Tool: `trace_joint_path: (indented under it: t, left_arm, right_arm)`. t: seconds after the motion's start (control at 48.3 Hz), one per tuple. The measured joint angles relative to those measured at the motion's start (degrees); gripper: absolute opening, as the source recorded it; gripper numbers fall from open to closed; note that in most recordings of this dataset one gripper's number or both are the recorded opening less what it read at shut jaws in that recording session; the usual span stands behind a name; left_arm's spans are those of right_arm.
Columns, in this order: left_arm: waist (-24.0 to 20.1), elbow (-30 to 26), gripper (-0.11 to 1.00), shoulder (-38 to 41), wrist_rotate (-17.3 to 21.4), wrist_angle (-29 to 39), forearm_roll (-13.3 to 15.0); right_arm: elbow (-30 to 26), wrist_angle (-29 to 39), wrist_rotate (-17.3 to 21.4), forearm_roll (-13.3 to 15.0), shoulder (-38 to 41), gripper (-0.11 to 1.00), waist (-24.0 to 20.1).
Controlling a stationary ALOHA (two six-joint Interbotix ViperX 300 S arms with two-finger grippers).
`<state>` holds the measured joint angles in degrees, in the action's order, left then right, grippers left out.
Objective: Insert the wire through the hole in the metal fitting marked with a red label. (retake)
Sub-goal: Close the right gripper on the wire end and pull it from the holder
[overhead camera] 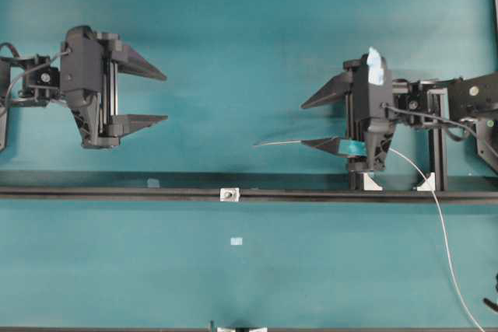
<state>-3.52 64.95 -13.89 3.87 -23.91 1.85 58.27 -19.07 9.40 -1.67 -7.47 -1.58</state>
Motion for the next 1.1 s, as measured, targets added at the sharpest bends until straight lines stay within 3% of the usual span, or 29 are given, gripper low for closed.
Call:
trace_joint_path:
  t: [1.096]
  left_arm:
    - [1.1, -0.4, 0.67, 0.8, -0.2, -0.4, 0.0]
  right_arm:
    - [-4.1, -3.5, 1.1, -1.0, 11.3, 0.80, 0.0]
